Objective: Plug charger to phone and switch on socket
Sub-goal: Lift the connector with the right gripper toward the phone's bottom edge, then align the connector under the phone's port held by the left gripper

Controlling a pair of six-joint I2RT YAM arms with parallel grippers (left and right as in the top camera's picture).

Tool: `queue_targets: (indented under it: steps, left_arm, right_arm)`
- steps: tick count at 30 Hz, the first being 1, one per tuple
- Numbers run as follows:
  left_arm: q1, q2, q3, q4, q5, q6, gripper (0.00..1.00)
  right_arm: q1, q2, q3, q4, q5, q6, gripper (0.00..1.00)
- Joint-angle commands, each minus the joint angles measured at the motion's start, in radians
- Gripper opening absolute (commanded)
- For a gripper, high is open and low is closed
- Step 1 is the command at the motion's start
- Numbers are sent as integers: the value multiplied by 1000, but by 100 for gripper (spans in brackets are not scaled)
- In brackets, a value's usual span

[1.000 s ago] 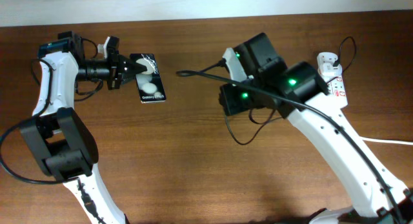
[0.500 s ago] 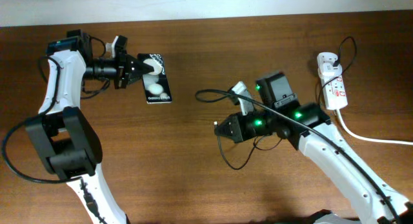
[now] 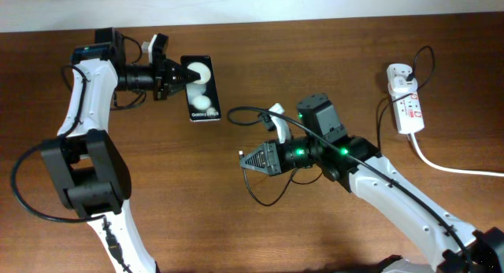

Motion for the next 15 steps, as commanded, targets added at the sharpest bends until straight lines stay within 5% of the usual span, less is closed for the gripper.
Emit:
queue_targets:
  steps: [1, 15]
  left_arm:
    - [2, -2, 6, 23, 153, 19, 0]
    - [1, -2, 6, 101, 253, 19, 0]
  right_arm:
    - [6, 20, -2, 38, -50, 36, 4]
    - [27, 23, -2, 256, -67, 187, 4]
